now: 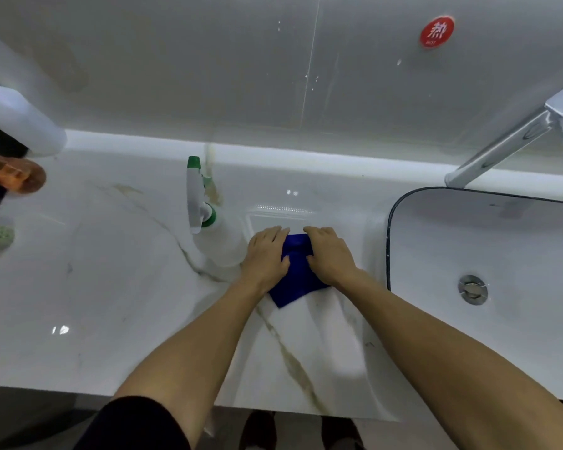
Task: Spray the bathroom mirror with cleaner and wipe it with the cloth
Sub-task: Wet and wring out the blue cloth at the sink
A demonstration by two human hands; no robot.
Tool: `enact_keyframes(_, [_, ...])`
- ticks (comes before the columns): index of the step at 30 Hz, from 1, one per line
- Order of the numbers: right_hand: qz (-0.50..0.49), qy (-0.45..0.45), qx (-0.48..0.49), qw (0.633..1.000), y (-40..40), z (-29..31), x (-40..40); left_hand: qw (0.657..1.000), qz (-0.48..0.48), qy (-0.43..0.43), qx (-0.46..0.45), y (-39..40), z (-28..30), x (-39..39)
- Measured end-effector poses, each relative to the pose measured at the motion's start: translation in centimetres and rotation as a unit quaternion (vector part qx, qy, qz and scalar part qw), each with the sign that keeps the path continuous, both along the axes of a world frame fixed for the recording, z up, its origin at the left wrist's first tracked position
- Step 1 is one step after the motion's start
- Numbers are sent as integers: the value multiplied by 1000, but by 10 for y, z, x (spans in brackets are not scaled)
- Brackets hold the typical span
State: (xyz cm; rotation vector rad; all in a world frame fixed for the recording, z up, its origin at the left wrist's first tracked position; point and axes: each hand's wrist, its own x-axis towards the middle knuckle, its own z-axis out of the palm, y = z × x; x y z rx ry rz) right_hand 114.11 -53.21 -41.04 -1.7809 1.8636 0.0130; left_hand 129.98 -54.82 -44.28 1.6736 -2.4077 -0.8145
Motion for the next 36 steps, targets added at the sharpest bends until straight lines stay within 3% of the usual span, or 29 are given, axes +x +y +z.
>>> enact_keyframes(8, [33,97,-22,995,-6,2,4,998,-13,-53,-19,-4,12,-7])
enact_keyframes(13, [10,12,40,999,-2,13,4,993,-50,-102,16,-7,26,-8])
enact_keyframes(17, [44,12,85,995,-3,33,3,985,-94,-143,37,-9,49,-11])
enact_keyframes(25, [-13,-41,25,999,-3,99,-5,997,-59,1,48,-11,102,-13])
enact_keyframes(29, [-43,-73,-38,996,0,137,-11,991,-41,64,112,-13,150,-16])
enact_keyframes(36, [-116,-127,-162,972,16,211,-45,977,-85,149,128,-23,226,-43])
